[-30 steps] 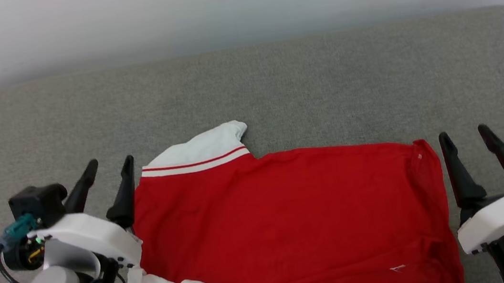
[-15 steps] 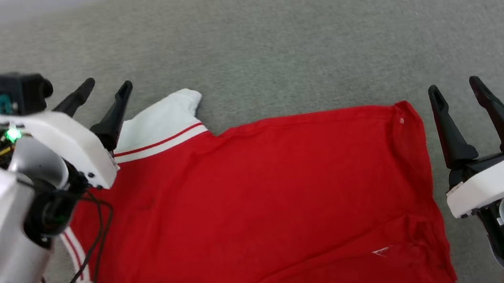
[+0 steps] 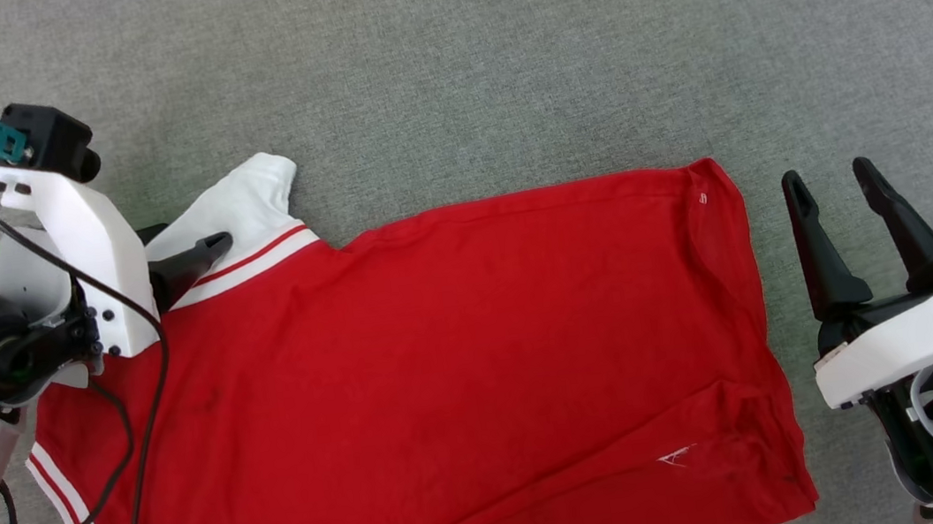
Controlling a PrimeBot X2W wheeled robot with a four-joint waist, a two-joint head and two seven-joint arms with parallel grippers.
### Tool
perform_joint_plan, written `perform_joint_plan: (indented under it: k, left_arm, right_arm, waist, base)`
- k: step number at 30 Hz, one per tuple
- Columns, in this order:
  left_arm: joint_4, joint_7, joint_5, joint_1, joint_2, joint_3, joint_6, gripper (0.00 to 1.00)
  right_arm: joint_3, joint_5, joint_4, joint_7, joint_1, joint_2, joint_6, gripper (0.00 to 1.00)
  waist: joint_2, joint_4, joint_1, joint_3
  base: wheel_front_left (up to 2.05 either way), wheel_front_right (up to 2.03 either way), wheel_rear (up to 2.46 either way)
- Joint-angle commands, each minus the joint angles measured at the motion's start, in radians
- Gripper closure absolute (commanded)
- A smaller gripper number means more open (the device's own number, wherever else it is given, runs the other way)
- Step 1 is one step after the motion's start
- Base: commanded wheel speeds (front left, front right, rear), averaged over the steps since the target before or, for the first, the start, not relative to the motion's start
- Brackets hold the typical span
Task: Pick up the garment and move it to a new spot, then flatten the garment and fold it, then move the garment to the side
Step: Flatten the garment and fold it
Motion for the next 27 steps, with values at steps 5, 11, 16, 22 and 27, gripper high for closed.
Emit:
perform_joint_plan:
  k: [5, 11, 16, 22, 27]
  left_arm:
    - [0.057, 0.108, -0.019, 0.063, -0.033, -0.077, 0.013, 0.45]
    - [0.083, 0.001, 0.011, 0.074, -0.086, -0.084, -0.005, 1.00]
    - [0.070, -0.120, 0.059, 0.059, -0.086, -0.063, -0.011, 1.00]
    - [0.016, -0.230, 0.099, 0.051, -0.099, -0.047, -0.012, 1.00]
    - [-0.025, -0.273, 0.122, 0.048, -0.109, -0.046, -0.003, 1.00]
  right_arm:
    - [0.011, 0.020, 0.017, -0.006, -0.018, 0.002, -0.001, 0.00]
    - [-0.003, 0.039, 0.056, 0.054, -0.034, 0.002, -0.001, 0.00]
    - [-0.027, 0.030, 0.125, 0.191, -0.070, 0.001, -0.001, 0.00]
    - [-0.004, 0.051, 0.175, 0.389, -0.146, -0.066, -0.001, 0.00]
    - [0.049, 0.062, 0.198, 0.529, -0.212, -0.124, -0.001, 0.00]
  waist:
    - [0.0000, -0.003, 0.0000, 0.015]
    - [0.0000, 0.021, 0.0000, -0.014]
    - [0.0000, 0.049, 0.0000, -0.054]
    - [0.0000, 0.105, 0.0000, -0.088]
    - [0.0000, 0.147, 0.0000, -0.092]
  base:
    - [0.00, 0.00, 0.00]
    - [0.00, 0.00, 0.00]
    - [0.00, 0.00, 0.00]
    - [0.00, 0.00, 0.00]
    - [0.00, 0.00, 0.00]
